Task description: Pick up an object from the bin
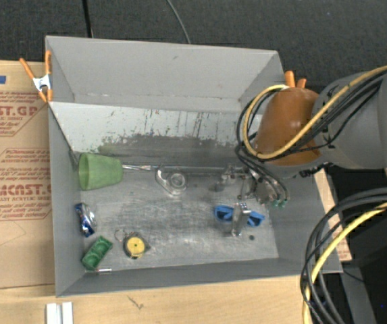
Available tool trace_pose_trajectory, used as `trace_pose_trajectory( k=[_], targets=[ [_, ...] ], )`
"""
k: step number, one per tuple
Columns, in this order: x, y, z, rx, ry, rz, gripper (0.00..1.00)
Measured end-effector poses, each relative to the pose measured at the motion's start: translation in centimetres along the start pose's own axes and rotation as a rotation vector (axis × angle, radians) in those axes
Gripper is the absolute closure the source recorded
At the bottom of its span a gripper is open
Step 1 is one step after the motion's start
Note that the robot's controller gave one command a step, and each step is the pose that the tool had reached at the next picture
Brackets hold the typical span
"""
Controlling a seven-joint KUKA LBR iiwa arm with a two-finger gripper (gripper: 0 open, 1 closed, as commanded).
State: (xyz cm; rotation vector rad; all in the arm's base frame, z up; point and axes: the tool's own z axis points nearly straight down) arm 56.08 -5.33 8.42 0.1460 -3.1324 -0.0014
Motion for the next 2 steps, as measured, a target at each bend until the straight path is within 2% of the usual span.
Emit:
trace_pose_trajectory(
  k=[1,2],
  targets=[
    [-0.2,0.0,-0.5,0.001,-0.007,-0.001,1.00],
    [0.2,3.1,-12.5,0.000,-0.016,0.076,1.00]
  ],
)
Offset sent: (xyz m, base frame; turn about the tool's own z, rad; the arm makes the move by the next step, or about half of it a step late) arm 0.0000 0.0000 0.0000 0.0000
